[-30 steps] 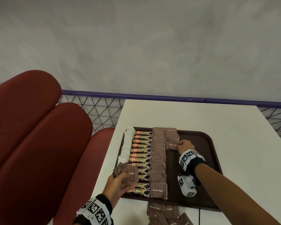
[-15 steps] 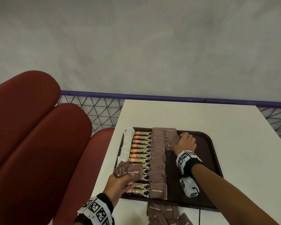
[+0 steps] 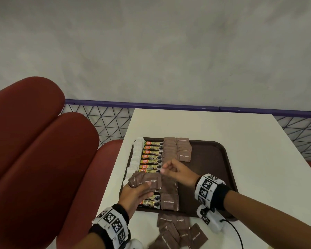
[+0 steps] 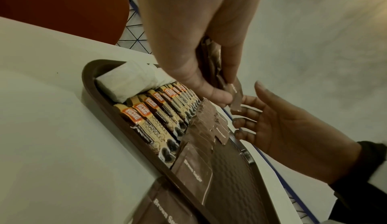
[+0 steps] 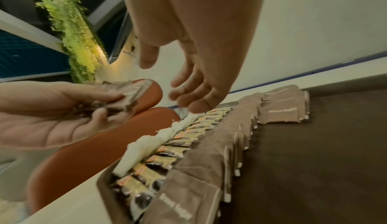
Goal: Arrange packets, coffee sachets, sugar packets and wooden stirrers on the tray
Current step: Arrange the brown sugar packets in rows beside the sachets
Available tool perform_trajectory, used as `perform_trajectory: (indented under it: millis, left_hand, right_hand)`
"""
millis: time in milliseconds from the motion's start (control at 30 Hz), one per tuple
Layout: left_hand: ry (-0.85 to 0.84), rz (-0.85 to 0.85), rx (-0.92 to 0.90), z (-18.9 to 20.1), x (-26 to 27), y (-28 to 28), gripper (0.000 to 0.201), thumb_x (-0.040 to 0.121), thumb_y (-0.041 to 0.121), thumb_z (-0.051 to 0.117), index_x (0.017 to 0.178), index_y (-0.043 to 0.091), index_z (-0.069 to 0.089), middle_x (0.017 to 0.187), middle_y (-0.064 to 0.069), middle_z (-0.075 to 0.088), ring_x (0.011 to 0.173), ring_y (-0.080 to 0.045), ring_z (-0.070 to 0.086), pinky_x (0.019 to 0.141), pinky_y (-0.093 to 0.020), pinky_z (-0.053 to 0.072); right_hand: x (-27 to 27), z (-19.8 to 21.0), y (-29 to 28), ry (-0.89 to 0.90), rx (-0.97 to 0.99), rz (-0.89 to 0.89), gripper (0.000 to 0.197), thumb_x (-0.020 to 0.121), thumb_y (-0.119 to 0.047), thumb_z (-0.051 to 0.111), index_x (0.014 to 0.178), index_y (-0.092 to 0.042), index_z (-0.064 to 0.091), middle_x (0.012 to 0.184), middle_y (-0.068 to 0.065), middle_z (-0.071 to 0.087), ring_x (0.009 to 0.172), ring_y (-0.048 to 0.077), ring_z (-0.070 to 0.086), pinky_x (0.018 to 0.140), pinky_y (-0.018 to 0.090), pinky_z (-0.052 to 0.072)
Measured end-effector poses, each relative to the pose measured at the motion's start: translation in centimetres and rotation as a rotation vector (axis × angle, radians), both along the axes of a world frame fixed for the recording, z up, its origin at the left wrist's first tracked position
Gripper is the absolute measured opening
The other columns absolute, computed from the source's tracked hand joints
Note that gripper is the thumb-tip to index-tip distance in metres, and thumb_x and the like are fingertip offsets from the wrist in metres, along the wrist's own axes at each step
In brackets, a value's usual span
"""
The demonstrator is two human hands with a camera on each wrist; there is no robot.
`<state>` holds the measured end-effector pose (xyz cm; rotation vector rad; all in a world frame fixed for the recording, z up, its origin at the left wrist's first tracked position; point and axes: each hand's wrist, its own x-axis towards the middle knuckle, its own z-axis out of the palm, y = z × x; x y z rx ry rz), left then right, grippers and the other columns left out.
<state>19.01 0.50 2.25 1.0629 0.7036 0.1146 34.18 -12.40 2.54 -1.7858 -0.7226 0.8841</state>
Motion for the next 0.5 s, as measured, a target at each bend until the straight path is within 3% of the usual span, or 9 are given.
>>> perform_trajectory:
  millis: [133, 267, 400, 500]
  left_hand:
    - [-0.025, -0.009, 0.014, 0.3, 0.0, -0.4, 0.041, 0.085, 0.002, 0.062, 0.124, 0.006, 0.054, 0.106, -0.017, 0.071, 0.095, -0.028, 0.07, 0.081, -0.034, 0.056]
    - [-0.033, 0.019, -0.065, 0.6, 0.1, -0.5, 0.033, 0.089, 0.006, 0.057, 0.122, 0.002, 0.057, 0.105, -0.02, 0.07, 0.092, -0.03, 0.07, 0.072, -0.032, 0.059]
    - [-0.046, 0.065, -0.202, 0.8, -0.1, -0.3, 0.033, 0.093, 0.007, 0.049, 0.126, 0.006, 0.053, 0.119, -0.024, 0.062, 0.101, -0.037, 0.065, 0.077, -0.037, 0.058]
    - [-0.047, 0.081, -0.221, 0.6, -0.4, 0.1, 0.031, 0.092, 0.003, 0.048, 0.122, 0.004, 0.055, 0.115, -0.026, 0.063, 0.093, -0.037, 0.066, 0.071, -0.036, 0.059]
  right_hand:
    - [-1.5, -0.2, 0.2, 0.005, -0.054, 0.129, 0.016, 0.088, -0.023, 0.062, 0.093, -0.012, 0.052, 0.084, -0.003, 0.052, 0.078, 0.006, 0.049, 0.071, 0.015, 0.04]
    - [-2.1, -0.7, 0.7, -0.015, -0.017, 0.094, 0.027, 0.088, -0.01, 0.061, 0.069, -0.02, 0.045, 0.068, -0.009, 0.046, 0.054, -0.011, 0.048, 0.056, 0.004, 0.036]
    - [-1.9, -1.2, 0.8, -0.007, 0.023, 0.017, 0.024, 0.085, -0.007, 0.064, 0.073, -0.019, 0.047, 0.072, -0.006, 0.052, 0.065, 0.0, 0.049, 0.062, 0.009, 0.04]
    - [-1.1, -1.5, 0.5, -0.019, 0.043, -0.092, 0.012, 0.083, -0.006, 0.066, 0.085, -0.014, 0.056, 0.082, 0.005, 0.057, 0.073, 0.009, 0.05, 0.069, 0.015, 0.042]
